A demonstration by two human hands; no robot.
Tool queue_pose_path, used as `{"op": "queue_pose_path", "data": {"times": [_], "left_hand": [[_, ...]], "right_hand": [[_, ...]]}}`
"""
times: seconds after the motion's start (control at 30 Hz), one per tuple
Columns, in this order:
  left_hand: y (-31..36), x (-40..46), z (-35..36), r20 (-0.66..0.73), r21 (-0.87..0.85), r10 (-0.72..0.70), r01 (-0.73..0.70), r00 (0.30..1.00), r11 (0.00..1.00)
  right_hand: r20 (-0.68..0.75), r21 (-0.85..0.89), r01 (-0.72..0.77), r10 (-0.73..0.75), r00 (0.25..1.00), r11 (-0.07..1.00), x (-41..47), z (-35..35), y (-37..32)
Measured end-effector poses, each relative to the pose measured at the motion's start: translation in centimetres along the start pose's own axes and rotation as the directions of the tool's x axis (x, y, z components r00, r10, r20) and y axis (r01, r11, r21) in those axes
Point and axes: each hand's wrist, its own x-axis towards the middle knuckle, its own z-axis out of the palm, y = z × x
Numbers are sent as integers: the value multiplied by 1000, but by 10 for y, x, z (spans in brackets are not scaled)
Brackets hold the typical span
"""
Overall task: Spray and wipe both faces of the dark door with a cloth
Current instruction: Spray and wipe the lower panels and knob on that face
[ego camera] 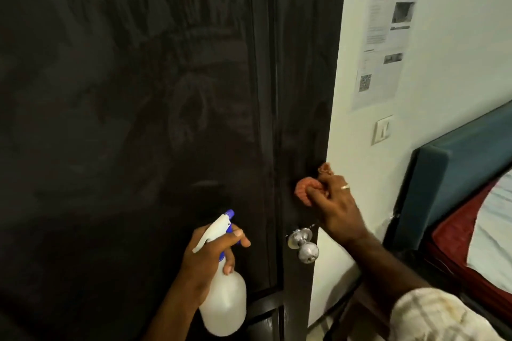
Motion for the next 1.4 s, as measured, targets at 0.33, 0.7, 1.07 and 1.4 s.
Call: {"op": "queue_pose_path", "data": {"times": [0.33,0.7,1.07,1.4], "left_hand": [[2,5,44,-153,-26,-26,22,988,999],[-83,1,60,-63,161,-239,247,969,956],[-166,-27,106,-26,413,-452,421,892,808],[-160,-1,60,-125,147,-425,440,897,886]], "right_hand": [[49,259,-39,27,998,965,1,30,-9],[768,597,-578,604,213,-557,-148,27,24],[971,217,-422,237,4,-880,-210,62,-43],[897,443,-295,415,156,-847,-125,107,-33]]}}
